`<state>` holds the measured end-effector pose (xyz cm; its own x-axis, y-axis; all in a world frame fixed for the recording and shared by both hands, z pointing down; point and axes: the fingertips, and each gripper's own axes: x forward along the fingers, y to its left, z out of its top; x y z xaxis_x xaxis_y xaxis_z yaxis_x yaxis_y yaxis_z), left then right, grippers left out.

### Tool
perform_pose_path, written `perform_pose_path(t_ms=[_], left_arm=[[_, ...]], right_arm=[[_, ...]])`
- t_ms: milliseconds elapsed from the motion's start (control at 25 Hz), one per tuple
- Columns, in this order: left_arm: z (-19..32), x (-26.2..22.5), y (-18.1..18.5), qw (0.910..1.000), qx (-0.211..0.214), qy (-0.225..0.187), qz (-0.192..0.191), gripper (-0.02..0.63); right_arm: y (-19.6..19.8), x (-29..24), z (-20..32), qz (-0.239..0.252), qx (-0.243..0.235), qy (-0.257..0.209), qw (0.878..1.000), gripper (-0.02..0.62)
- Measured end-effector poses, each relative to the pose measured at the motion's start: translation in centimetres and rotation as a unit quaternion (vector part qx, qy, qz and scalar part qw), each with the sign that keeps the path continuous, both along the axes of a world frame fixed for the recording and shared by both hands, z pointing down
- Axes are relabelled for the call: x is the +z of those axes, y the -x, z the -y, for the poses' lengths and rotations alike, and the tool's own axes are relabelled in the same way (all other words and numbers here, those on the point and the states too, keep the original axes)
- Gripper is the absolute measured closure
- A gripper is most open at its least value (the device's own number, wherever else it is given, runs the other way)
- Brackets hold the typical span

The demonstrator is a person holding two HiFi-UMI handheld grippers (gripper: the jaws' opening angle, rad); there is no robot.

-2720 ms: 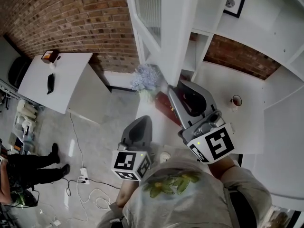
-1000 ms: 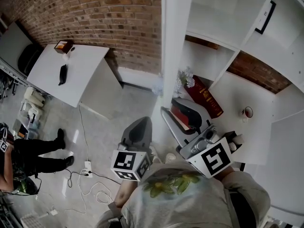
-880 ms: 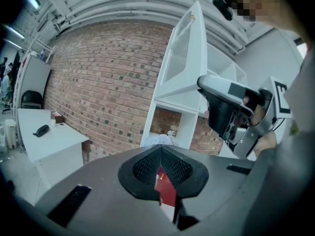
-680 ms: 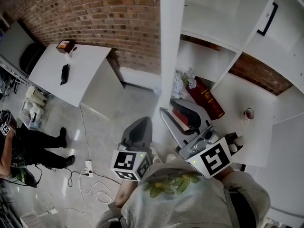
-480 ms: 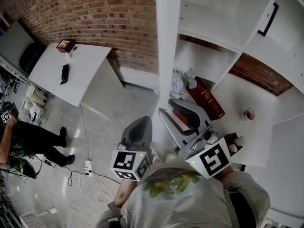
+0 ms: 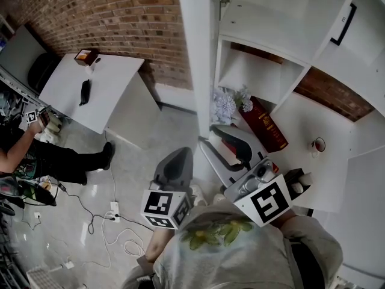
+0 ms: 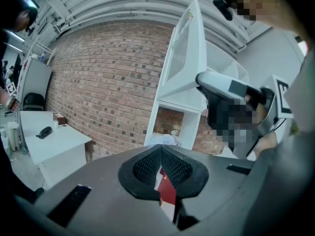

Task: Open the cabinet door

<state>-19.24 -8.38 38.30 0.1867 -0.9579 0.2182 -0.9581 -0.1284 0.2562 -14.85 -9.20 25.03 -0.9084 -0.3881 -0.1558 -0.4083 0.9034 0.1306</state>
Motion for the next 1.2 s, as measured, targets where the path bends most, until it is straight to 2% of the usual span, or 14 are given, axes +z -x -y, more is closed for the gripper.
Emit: perform_pose_path(t_ms=[1200], left_arm=[[-0.8,-0.2,2.7,0.9996,-0.027,-0.006,-0.005,0.595]], right_arm=[[3.9,0.3,-0.5,-0.021,-0.022,-0.011,0.999,0.505]])
